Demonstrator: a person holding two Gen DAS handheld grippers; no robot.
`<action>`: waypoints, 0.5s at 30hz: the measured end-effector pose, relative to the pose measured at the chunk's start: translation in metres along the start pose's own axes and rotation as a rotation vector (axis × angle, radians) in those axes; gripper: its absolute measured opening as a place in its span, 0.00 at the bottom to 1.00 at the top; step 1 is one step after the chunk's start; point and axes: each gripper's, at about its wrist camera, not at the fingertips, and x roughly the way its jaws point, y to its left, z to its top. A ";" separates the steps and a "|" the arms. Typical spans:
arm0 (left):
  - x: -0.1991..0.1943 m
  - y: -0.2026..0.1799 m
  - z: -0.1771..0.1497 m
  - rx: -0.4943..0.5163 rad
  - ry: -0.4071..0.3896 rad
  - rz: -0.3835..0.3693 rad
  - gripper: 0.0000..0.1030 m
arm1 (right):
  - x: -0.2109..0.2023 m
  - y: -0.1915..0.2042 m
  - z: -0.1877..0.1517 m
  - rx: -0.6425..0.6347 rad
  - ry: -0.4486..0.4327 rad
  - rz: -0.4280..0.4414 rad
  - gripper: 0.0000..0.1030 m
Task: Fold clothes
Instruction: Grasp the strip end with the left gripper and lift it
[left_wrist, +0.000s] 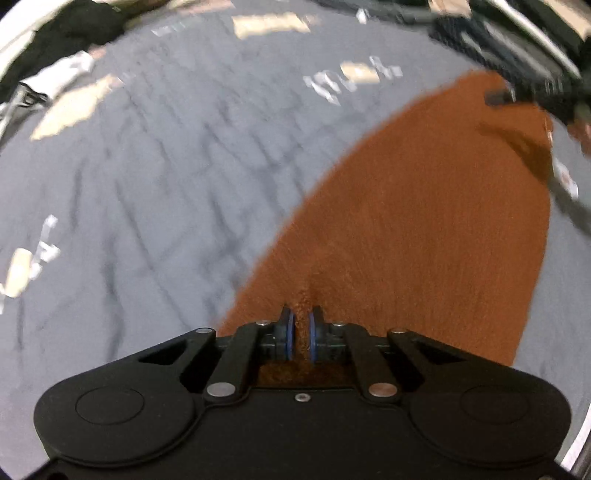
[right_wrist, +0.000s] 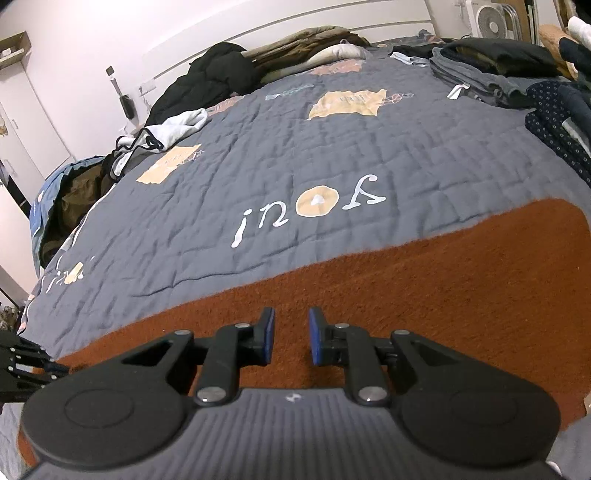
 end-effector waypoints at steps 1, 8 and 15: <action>-0.007 0.005 0.004 -0.014 -0.028 0.019 0.08 | 0.000 0.000 0.000 0.001 -0.002 0.001 0.18; -0.009 0.018 0.024 -0.039 -0.063 0.140 0.08 | -0.002 0.000 0.000 0.002 -0.017 -0.007 0.18; -0.001 0.018 0.013 -0.054 0.035 0.139 0.21 | 0.003 -0.006 -0.001 -0.020 -0.028 -0.055 0.18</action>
